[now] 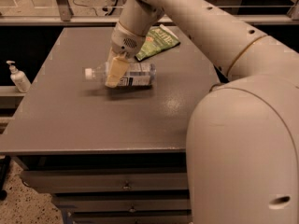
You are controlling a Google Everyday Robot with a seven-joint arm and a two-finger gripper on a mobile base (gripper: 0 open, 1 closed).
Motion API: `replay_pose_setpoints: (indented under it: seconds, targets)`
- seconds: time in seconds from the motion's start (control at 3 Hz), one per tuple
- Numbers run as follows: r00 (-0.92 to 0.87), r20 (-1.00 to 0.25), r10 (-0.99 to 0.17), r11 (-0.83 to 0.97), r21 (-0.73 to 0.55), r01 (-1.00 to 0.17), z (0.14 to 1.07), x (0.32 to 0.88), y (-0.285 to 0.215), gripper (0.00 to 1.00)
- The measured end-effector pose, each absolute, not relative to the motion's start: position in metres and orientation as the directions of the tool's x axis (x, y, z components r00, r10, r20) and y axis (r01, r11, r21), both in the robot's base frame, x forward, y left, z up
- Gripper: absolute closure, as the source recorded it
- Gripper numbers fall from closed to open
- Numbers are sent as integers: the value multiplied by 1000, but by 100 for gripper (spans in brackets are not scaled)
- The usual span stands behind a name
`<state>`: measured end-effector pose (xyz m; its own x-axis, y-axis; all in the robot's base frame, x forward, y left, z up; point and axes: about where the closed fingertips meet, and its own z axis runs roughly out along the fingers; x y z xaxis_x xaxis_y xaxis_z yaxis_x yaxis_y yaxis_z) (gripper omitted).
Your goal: Knock blue plastic bottle over
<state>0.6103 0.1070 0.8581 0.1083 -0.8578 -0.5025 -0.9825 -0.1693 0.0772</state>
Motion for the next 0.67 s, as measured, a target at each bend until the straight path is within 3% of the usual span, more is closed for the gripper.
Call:
replay_pose_setpoints:
  seconds: [0.67]
  targets:
    - [180,-421,-889,-221,49,-974,854,595,121,37]
